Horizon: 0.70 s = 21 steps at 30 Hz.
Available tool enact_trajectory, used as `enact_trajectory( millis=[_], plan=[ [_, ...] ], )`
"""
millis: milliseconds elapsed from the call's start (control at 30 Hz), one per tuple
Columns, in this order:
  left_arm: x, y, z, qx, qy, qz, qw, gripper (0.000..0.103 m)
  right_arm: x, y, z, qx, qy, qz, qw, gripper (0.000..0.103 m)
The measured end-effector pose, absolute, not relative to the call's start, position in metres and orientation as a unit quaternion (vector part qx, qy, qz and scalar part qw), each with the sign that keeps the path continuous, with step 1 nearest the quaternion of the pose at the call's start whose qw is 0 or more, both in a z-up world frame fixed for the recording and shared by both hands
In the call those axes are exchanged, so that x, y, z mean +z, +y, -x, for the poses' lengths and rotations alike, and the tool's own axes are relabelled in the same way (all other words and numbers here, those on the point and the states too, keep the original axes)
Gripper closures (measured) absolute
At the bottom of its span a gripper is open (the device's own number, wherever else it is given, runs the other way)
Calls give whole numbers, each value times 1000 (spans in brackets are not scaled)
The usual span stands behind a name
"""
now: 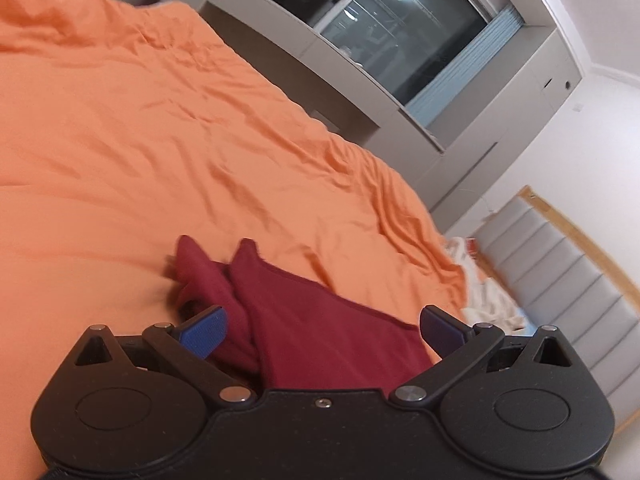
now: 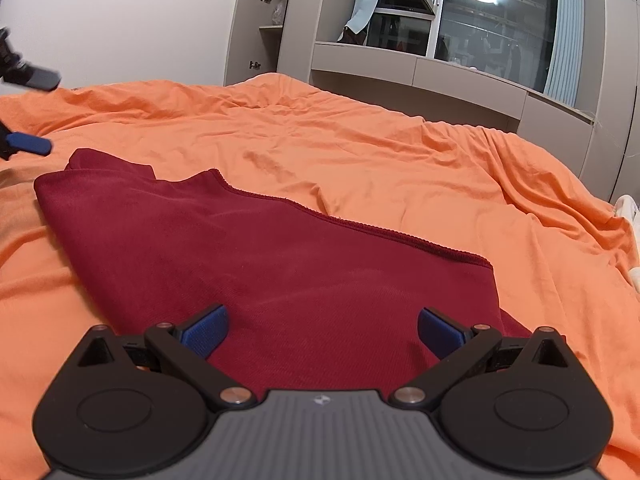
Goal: Fold small clothes
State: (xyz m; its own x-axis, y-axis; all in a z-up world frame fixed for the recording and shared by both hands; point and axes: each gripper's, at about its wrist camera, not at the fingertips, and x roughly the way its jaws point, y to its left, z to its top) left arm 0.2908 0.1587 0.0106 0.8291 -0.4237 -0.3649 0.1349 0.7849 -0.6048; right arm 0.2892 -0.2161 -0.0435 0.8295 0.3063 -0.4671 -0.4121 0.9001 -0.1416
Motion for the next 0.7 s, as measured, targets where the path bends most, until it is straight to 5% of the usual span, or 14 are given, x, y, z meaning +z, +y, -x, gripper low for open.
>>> enact_trajectory(
  millis=[700],
  plan=[
    [-39, 104, -265, -148, 286, 333, 886, 1, -45, -221, -272, 172, 216, 121, 954, 0]
  ],
)
